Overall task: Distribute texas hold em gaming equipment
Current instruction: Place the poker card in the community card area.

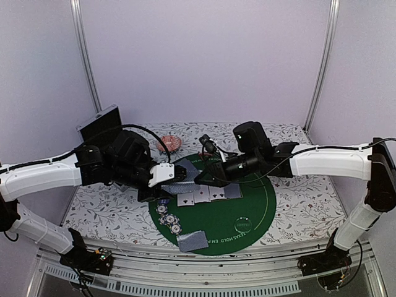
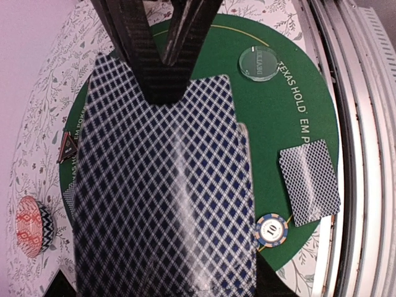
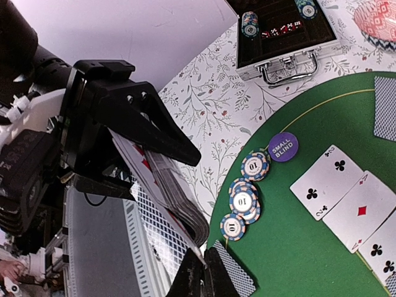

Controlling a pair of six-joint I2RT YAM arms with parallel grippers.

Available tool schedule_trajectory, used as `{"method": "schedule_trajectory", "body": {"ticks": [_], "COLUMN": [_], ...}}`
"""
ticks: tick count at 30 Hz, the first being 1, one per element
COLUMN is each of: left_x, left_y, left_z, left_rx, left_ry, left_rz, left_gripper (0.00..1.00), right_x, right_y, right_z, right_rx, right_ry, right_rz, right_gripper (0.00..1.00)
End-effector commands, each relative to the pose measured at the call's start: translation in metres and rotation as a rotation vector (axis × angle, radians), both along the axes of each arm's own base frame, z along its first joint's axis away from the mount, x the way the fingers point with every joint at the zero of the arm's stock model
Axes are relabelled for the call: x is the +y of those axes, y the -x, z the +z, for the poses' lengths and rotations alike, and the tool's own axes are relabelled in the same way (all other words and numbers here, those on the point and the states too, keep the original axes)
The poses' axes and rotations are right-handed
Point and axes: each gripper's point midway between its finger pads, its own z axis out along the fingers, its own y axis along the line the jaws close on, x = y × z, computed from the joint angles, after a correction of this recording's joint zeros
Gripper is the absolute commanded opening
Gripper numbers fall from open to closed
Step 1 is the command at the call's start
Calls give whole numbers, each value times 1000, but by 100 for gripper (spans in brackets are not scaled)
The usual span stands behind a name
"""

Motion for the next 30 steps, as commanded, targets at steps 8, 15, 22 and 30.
{"method": "schedule_trajectory", "body": {"ticks": [8, 15, 22, 30], "left_x": [-7, -6, -6, -7], "left_y": [1, 1, 0, -1], "left_z": [10, 10, 10, 13], "left_rx": [-30, -31, -34, -38], "left_ry": [29, 31, 27, 34], "left_rz": [-25, -22, -16, -10], "left_gripper": [43, 43, 43, 43], "right_x": [-16, -18, -57, -160], "right_y": [-5, -4, -30, -66], "right_z": [30, 52, 96, 68], "right_rx": [-77, -107, -110, 70], "right_ry": [17, -13, -130, -311], "right_rz": [-43, -43, -261, -836], "right_gripper": [4, 2, 2, 2]}}
